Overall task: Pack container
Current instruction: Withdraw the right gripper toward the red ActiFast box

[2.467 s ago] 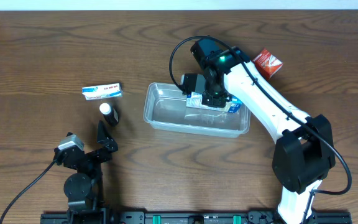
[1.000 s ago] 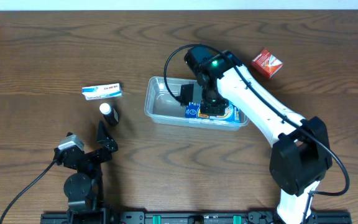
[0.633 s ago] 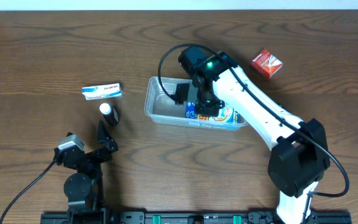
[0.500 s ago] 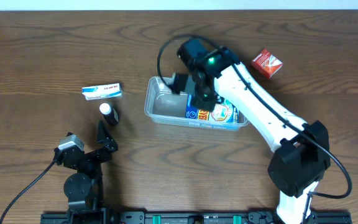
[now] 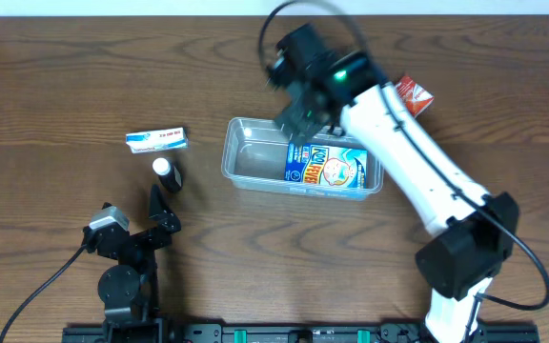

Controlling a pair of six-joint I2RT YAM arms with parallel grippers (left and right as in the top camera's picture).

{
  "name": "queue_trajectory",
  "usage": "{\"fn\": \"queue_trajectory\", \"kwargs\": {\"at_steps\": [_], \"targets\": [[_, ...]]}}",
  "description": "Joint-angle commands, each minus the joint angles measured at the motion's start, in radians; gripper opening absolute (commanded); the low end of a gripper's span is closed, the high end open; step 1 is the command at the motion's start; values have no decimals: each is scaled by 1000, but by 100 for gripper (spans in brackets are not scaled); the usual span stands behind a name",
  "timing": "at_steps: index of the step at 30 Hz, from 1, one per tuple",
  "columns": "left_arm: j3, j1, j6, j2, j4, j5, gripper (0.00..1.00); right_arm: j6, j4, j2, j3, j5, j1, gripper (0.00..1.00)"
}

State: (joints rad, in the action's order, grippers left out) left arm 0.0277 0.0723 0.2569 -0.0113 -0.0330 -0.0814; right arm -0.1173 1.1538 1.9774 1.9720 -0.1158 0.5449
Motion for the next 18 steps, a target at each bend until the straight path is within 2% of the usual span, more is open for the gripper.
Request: {"fn": "queue_trajectory", "kwargs": {"at_steps": [1,4,9,14,18], "targets": [[-24,6,-16,1,-33,-8,98,172,-3,-44,67,-68,-119,99],[-24,6,-16,1,-33,-8,98,174,-19,-44,69,-67,-209,99],[-24,6,-16,1,-33,-8,98,333,-21,-40,53,-46,-360,99],[-24,6,-16,1,-33,-8,98,338,-9,-28,49,83,-480,99],[-24,6,-16,1,-33,-8,98,338,10,-17,47,109,-521,99]]}}
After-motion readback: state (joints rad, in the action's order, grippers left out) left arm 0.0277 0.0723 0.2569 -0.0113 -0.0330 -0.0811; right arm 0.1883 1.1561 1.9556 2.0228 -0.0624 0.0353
